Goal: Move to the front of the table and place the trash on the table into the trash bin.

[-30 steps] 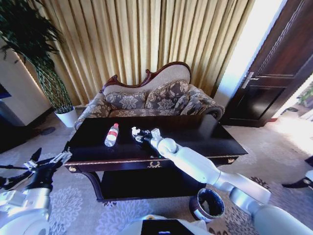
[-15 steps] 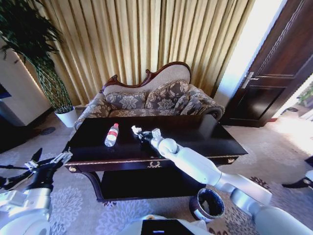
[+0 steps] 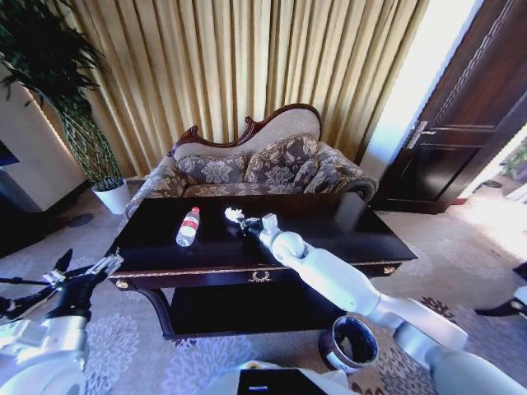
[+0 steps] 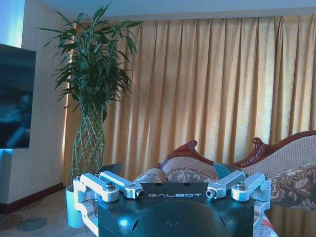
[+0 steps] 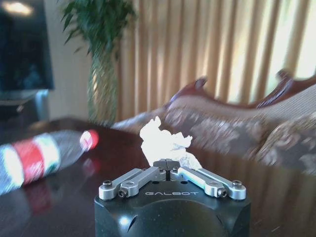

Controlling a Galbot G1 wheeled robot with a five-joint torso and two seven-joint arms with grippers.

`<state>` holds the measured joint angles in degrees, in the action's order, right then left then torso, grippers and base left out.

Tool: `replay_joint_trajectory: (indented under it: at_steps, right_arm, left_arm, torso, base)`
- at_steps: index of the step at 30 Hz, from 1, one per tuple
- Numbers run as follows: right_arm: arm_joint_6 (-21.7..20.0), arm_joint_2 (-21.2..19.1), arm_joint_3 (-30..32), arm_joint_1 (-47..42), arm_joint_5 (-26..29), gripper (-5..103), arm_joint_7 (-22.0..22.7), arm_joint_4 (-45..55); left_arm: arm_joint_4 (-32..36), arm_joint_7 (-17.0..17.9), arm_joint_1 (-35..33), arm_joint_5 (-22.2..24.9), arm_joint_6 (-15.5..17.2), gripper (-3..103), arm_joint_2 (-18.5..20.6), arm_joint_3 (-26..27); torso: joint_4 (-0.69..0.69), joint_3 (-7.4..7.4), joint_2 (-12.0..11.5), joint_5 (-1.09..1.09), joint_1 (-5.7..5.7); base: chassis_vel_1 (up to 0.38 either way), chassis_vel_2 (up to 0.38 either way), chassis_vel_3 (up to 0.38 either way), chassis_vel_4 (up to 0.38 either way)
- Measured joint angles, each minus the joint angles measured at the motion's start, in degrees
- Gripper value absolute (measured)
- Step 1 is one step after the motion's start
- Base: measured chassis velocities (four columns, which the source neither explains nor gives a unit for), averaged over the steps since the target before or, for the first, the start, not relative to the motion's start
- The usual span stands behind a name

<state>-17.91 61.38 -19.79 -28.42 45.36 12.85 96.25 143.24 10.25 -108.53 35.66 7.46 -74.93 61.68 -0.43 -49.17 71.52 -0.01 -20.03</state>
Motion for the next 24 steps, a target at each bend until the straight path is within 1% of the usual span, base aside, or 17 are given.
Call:
replay_joint_trajectory:
  at_steps: [1,2,7,8,11,12,13,16,17,18,19,20,22,24]
  right_arm:
    - [0.4,-0.5,1.8,-1.0,-0.7,0,0.3,1.3]
    - [0.4,-0.5,1.8,-1.0,-0.7,0,0.3,1.3]
    - [1.4,-3.6,10.3,-7.5,-3.3,0,1.8,6.9]
    - [1.4,-3.6,10.3,-7.5,-3.3,0,1.8,6.9]
    - [2.4,-6.0,17.8,-15.1,-4.2,0,2.0,9.9]
    - [2.4,-6.0,17.8,-15.1,-4.2,0,2.0,9.9]
    - [2.6,-6.5,19.5,-16.7,-4.3,0,2.0,10.6]
    - [3.6,-9.0,29.2,-24.9,-4.3,0,0.8,14.1]
    - [3.6,-9.0,29.2,-24.9,-4.3,0,0.8,14.1]
    - [4.0,-9.5,31.6,-27.2,-4.4,0,0.1,14.9]
    - [4.6,-10.1,34.6,-30.6,-4.4,0,-0.8,15.9]
    - [4.6,-10.1,34.6,-30.6,-4.4,0,-0.8,15.9]
    - [6.1,-10.9,40.1,-37.2,-5.0,0,-2.3,17.7]
    - [7.6,-11.2,43.2,-41.6,-6.2,0,-2.7,19.2]
  left_arm:
    - [0.0,0.0,0.0,0.0,0.0,100,0.1,0.0]
    - [0.0,0.0,0.0,0.0,0.0,100,0.1,0.0]
    - [0.0,0.0,0.4,0.0,0.0,100,0.0,-0.8]
    - [0.0,0.0,0.4,0.0,0.0,100,0.0,-0.8]
    - [0.0,0.0,0.8,0.0,0.0,100,0.3,-1.2]
    - [0.0,0.0,0.8,0.0,0.0,100,0.3,-1.2]
    - [0.0,0.0,0.8,0.0,0.0,100,0.3,-1.4]
    - [0.0,0.0,0.9,0.0,0.0,100,0.5,-2.0]
    - [0.0,0.0,0.9,0.0,0.0,100,0.5,-2.0]
    - [0.0,-0.1,0.9,0.0,0.0,100,0.6,-2.1]
    - [0.0,-0.1,0.9,0.1,0.0,100,0.8,-2.1]
    - [0.0,-0.1,0.9,0.1,0.0,100,0.8,-2.1]
    - [0.0,-0.3,0.9,0.2,0.1,100,1.2,-2.1]
    - [0.0,-0.6,1.1,0.3,0.1,100,1.5,-2.3]
  torso:
    - [0.0,0.0,0.0,0.0,0.0]
    - [0.0,0.0,0.0,0.0,0.0]
    - [0.0,0.0,0.0,0.01,0.0]
    - [0.0,0.0,0.0,0.01,0.0]
    - [-0.01,0.0,0.0,0.02,0.0]
    - [-0.01,0.0,0.0,0.02,0.0]
    - [-0.01,0.0,0.0,0.02,0.0]
    - [-0.01,0.01,0.0,0.01,0.0]
    - [-0.01,0.01,0.0,0.01,0.0]
    - [-0.01,0.01,0.0,-0.01,0.0]
    - [0.01,0.0,0.0,0.02,0.0]
    - [0.01,0.0,0.0,0.02,0.0]
    - [-0.02,0.01,0.0,0.01,0.0]
    - [-0.01,0.01,0.0,0.01,0.01]
  base:
    - [0.0,0.0,0.0,0.0]
    - [0.0,0.0,0.0,0.0]
    - [0.0,0.0,0.0,0.0]
    - [0.0,0.0,0.0,0.0]
    - [0.0,0.0,0.0,0.0]
    - [0.0,0.0,0.0,0.0]
    - [0.0,0.0,0.0,0.0]
    - [0.0,0.0,0.0,0.0]
    - [0.0,0.0,0.0,0.0]
    - [0.0,0.0,0.0,0.0]
    - [0.0,0.0,0.0,0.0]
    - [0.0,0.0,0.0,0.0]
    - [0.0,0.0,0.0,0.0]
    - [0.0,0.0,0.0,0.0]
